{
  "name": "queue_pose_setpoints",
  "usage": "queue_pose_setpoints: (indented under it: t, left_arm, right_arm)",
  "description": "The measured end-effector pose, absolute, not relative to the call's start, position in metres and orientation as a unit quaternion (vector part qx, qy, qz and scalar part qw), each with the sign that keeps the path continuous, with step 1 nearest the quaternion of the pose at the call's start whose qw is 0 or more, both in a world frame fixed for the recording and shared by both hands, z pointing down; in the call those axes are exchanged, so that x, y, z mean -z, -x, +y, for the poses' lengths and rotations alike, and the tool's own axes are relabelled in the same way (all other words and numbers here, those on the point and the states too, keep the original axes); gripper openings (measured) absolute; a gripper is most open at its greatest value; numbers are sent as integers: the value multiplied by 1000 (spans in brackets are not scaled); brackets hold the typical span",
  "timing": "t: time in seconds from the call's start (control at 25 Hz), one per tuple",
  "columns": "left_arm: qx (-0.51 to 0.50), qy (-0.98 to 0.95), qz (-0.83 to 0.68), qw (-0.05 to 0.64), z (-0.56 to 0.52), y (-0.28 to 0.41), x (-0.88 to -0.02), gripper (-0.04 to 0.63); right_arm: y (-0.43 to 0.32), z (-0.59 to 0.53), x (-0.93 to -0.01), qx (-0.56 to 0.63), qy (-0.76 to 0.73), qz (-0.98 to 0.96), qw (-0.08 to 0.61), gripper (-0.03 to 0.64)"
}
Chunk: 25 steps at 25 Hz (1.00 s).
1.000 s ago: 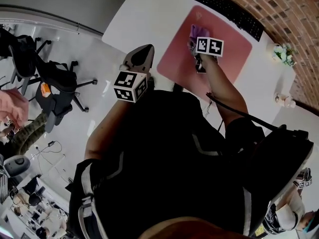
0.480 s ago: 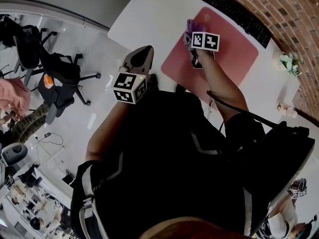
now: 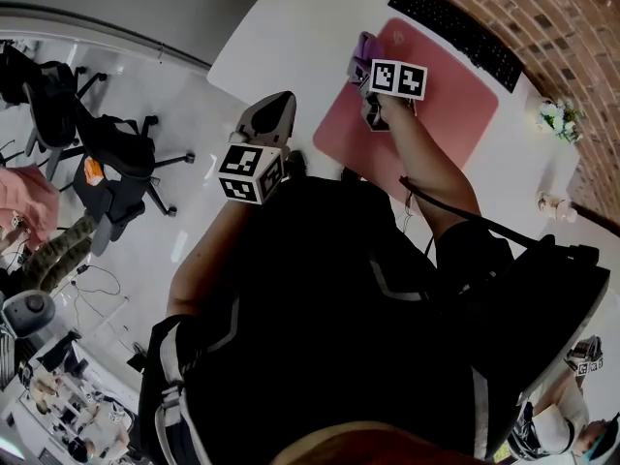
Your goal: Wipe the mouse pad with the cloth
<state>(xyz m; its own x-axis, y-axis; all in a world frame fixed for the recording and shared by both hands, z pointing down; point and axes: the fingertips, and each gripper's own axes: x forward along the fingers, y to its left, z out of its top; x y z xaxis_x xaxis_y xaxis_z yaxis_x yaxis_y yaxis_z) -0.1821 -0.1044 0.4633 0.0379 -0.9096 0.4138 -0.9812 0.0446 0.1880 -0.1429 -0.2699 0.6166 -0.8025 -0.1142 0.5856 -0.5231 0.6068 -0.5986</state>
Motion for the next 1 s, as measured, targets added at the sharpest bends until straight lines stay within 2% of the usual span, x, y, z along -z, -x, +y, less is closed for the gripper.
queue_pose_setpoints:
  t: [0.32,0.8,1.0]
  left_arm:
    - [-81,-735,-642,203,-143,157,-454,5]
    - [-108,-808,-553,174,-204,81,-450,5]
    - [-113,-822,-533,166,-223,56,-446,5]
  right_arm:
    - [97,-297,-561,-395,-211,-874,187,54]
    - [-109,-377,-558,-385,-410,-815,138,54]
    - [-176,-397,-575,-385,-464,-785,144,54]
